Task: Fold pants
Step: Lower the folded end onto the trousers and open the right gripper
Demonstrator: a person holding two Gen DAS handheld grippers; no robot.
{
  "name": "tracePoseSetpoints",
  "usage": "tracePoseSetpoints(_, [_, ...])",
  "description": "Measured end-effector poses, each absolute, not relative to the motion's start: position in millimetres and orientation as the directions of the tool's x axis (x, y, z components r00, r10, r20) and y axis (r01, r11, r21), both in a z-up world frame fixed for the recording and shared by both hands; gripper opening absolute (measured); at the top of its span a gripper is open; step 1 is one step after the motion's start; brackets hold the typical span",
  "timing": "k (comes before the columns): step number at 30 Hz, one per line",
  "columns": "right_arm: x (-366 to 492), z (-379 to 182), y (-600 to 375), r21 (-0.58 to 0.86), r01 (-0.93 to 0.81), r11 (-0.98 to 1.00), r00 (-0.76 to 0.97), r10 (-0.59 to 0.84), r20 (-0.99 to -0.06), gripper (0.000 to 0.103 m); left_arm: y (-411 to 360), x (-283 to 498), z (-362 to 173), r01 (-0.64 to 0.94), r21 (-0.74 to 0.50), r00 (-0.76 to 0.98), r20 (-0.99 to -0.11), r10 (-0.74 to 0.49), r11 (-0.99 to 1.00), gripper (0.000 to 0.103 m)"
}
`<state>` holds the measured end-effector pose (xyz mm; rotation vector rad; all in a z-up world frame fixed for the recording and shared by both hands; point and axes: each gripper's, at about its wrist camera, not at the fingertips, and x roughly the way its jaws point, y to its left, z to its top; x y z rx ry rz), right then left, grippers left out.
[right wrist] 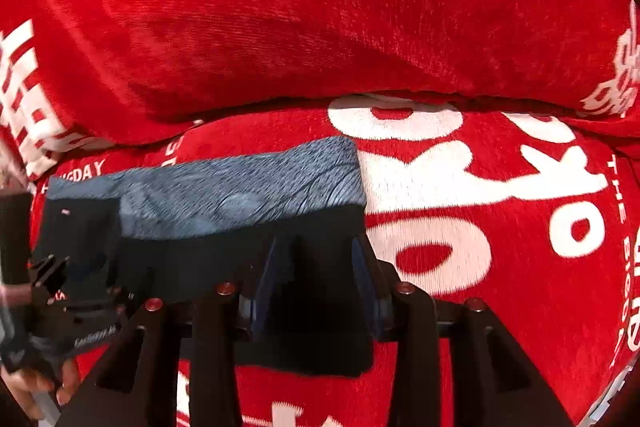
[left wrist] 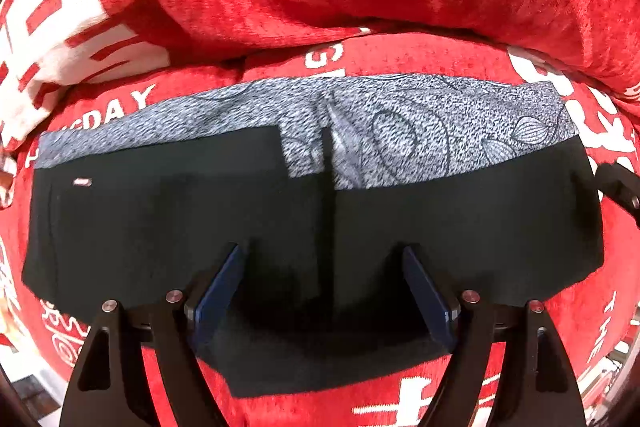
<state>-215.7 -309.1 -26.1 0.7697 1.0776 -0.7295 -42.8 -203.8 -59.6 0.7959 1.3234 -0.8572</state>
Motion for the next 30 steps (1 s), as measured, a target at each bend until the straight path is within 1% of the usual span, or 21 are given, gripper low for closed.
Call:
tracePoseSetpoints(5, [-203, -24, -290, 0.206, 0.780, 0.591, 0.324, -0.100, -0.941, 0.042, -188, -47, -51, 0.870, 0.033, 0.073, -0.995, -0.061, 0.492, 0.082])
tracePoseSetpoints(8, [-180, -55, -277, 0.245, 0.767, 0.592, 0.293, 0.016, -0.956, 0.043, -177, -48, -45, 0.856, 0.051, 0.087, -0.995, -0.048, 0.514, 0.082])
tracePoseSetpoints(10, [-178, -59, -269, 0.222, 0.767, 0.602, 0.274, 0.005, -0.962, 0.044, -170, -44, -45, 0.846, 0.065, 0.097, -0.995, -0.032, 0.529, 0.082])
tracePoseSetpoints(12, [-174, -57, -261, 0.196, 0.748, 0.634, 0.262, -0.011, -0.965, 0.050, -162, -42, -43, 0.837, 0.080, 0.107, -0.994, -0.020, 0.541, 0.082])
tracePoseSetpoints(15, [-168, -57, -254, 0.188, 0.736, 0.650, 0.248, 0.000, -0.969, 0.052, -152, -38, -41, 0.823, 0.084, 0.109, -0.994, -0.011, 0.562, 0.082])
tracePoseSetpoints(26, [-156, -49, -238, 0.155, 0.737, 0.657, 0.216, -0.013, -0.976, 0.053, -127, -30, -46, 0.816, 0.063, 0.073, -0.997, 0.007, 0.575, 0.082])
tracePoseSetpoints(30, [-147, -42, -234, 0.164, 0.753, 0.638, 0.222, -0.011, -0.975, 0.053, -118, -23, -42, 0.825, 0.066, 0.080, -0.997, -0.002, 0.562, 0.082])
